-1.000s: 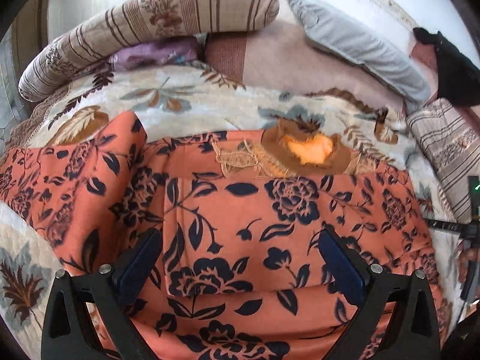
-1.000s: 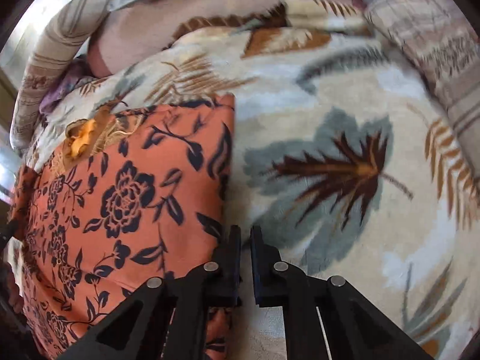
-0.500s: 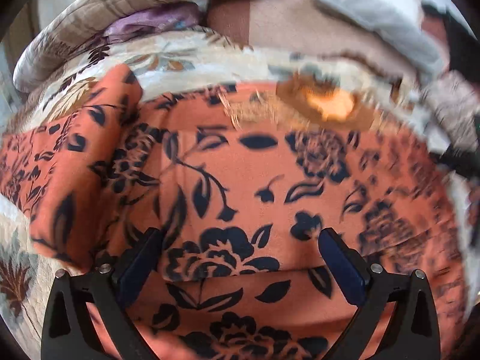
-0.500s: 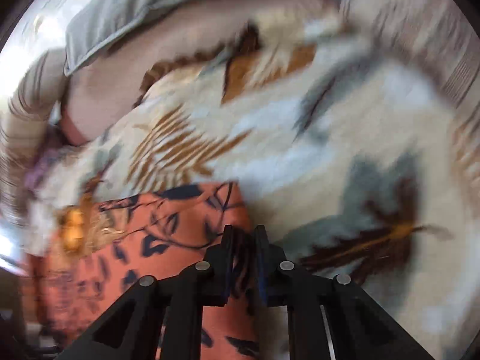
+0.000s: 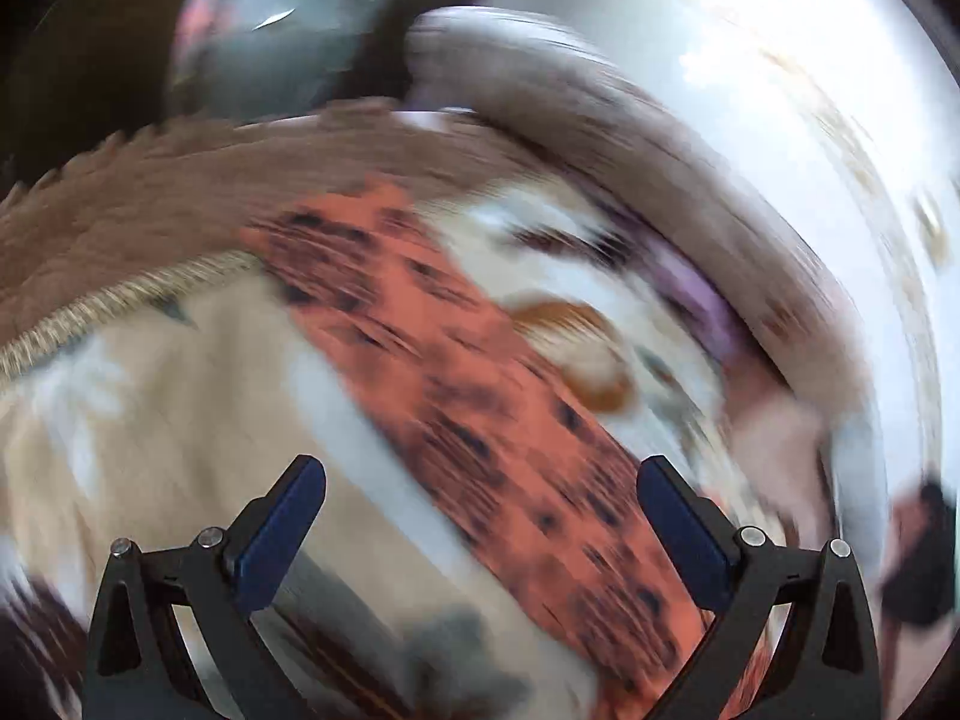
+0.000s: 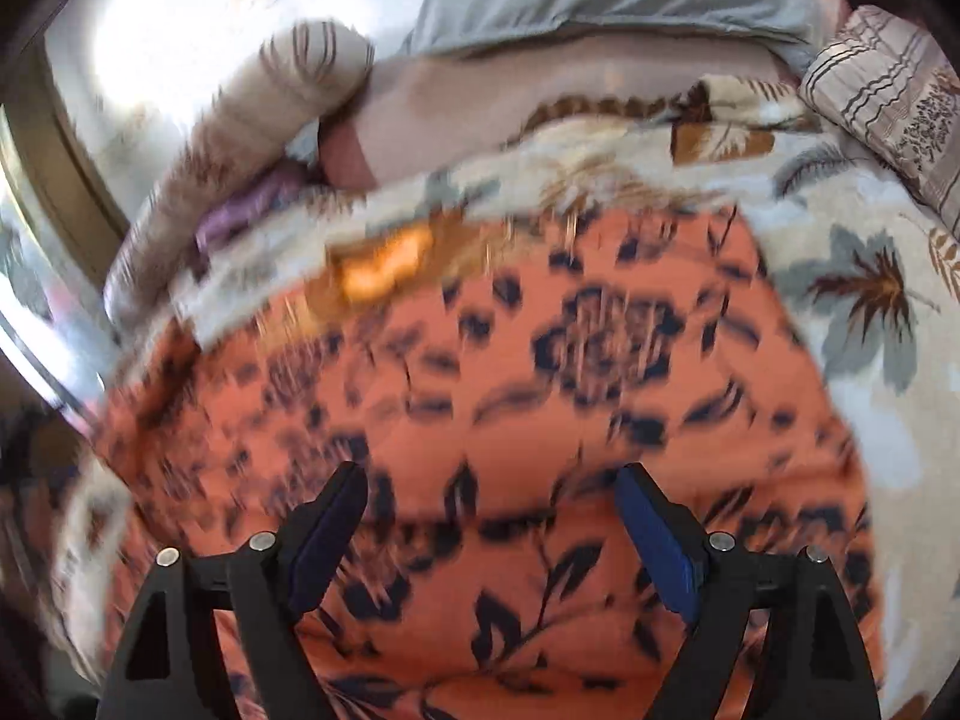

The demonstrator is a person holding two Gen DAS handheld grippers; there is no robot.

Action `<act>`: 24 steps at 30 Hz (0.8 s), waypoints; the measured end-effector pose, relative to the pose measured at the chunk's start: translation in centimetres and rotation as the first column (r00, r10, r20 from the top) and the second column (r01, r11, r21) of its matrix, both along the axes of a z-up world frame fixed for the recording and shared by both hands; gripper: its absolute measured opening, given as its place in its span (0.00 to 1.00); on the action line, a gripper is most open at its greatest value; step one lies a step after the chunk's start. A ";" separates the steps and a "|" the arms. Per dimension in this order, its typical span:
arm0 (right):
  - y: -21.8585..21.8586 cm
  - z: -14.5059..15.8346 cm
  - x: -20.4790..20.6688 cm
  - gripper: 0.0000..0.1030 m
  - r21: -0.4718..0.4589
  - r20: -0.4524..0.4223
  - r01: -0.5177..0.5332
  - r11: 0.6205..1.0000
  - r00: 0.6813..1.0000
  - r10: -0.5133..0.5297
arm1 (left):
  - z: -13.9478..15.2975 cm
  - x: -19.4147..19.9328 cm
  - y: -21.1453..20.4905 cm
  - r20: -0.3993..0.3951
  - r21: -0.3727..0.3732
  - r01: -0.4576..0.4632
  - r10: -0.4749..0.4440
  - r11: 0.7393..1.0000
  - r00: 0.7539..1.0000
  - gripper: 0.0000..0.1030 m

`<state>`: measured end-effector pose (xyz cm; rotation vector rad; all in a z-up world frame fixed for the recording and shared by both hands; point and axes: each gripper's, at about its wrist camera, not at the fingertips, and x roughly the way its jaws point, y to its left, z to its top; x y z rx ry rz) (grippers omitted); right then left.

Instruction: Fold small clothes

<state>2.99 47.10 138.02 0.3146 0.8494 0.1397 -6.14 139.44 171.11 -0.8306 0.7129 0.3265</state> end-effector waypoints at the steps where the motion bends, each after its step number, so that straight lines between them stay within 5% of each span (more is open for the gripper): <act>1: 0.2 -1.1 0.0 0.85 -0.013 -0.023 -0.010 1.000 1.000 0.009 | -1.2 0.5 1.6 -0.004 -0.017 -0.036 0.036 0.999 0.999 0.99; 5: -0.6 -1.6 -0.3 0.85 0.020 -0.012 -0.003 1.000 1.000 0.003 | -11.7 6.6 1.2 -0.031 -0.074 -0.113 0.111 0.991 0.993 0.95; 9: -0.1 -1.8 -0.4 0.89 -0.007 -0.009 -0.014 1.000 1.000 0.014 | -13.5 7.2 -1.8 -0.046 -0.085 -0.140 0.137 0.987 0.990 0.87; 11: 0.4 -1.7 -0.2 0.91 -0.033 -0.013 -0.020 0.999 1.000 0.020 | -17.4 8.7 -4.9 -0.074 -0.063 -0.141 0.136 0.988 0.988 0.64; 13: 0.9 -1.7 0.0 0.93 -0.043 -0.016 -0.027 0.999 1.000 0.027 | -18.7 8.9 -6.9 -0.127 -0.051 -0.149 0.142 0.987 0.982 0.20; 15: 0.7 -1.7 -0.1 0.93 -0.035 -0.013 -0.028 0.999 1.000 0.027 | -22.1 9.6 -10.4 -0.162 -0.051 -0.158 0.148 0.986 0.976 0.08; 17: 0.7 -1.7 -0.1 0.93 -0.025 -0.011 -0.026 0.999 1.000 0.026 | -22.9 10.0 -12.0 -0.157 -0.038 -0.148 0.140 0.988 0.978 0.06; 20: 0.5 -1.8 -0.1 0.93 -0.005 -0.007 -0.024 1.000 1.000 0.024 | -24.8 10.3 -18.9 -0.129 0.104 -0.098 0.111 0.990 0.985 0.06; 24: 0.1 -1.8 -0.3 0.93 0.029 0.005 -0.023 0.999 1.000 0.022 | -17.3 10.2 -28.1 0.003 0.277 0.036 -0.038 0.960 0.999 0.05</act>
